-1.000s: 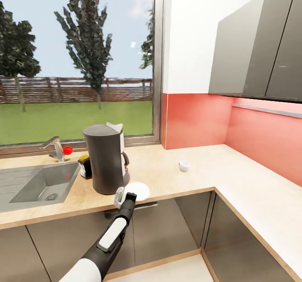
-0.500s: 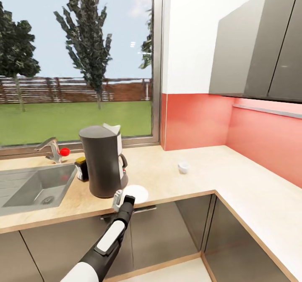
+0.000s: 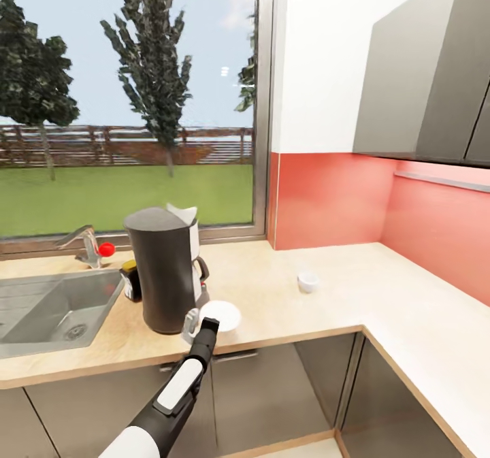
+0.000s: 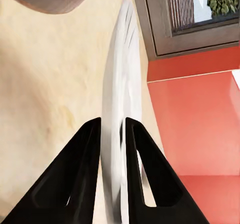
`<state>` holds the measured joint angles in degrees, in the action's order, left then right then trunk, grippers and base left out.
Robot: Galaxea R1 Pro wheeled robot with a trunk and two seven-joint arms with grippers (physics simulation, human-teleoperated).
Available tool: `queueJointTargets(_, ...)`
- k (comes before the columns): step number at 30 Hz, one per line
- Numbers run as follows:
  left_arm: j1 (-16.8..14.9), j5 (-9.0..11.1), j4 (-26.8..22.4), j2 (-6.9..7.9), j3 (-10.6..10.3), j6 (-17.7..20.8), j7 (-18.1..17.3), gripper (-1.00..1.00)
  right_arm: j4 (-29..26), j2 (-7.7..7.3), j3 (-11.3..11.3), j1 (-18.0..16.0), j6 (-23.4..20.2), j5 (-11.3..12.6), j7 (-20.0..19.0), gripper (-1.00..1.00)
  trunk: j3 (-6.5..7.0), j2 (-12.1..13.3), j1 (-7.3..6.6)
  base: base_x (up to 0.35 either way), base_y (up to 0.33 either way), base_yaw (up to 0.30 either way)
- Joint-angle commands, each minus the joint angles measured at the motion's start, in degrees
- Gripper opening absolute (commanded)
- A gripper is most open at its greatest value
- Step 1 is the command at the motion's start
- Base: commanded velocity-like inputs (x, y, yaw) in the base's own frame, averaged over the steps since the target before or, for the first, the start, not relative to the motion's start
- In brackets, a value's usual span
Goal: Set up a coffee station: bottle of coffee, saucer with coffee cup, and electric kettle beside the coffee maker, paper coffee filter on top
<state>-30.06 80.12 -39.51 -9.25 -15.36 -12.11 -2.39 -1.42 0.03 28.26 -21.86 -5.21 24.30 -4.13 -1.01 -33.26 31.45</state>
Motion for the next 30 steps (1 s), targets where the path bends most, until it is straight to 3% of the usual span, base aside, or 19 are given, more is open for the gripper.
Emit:
queueJointTargets(1, -0.1, 0.6, 0.1, 0.00, -0.3, -0.4, -0.3, -1.00, -0.1, -0.03, 0.5, 0.0, -0.3, 0.6, -0.1, 1.00, -0.10, -0.1, 0.04, 0.205, -0.183, 0.238)
queueJointTargets(25, -0.1, 0.5, 0.2, -0.07, -0.4, -0.4, -0.3, -1.00, -0.1, -0.20, 0.5, 0.0, -0.3, 0.6, -0.1, 1.00, -0.10, -0.1, 0.04, 0.101, -0.102, 0.016)
queueJointTargets(30, -0.1, 0.5, 0.2, -0.07, -0.4, -0.4, -0.3, -1.00, -0.1, -0.17, 0.5, 0.0, -0.3, 0.6, -0.1, 1.00, -0.10, -0.1, 0.04, 0.037, -0.036, 0.188)
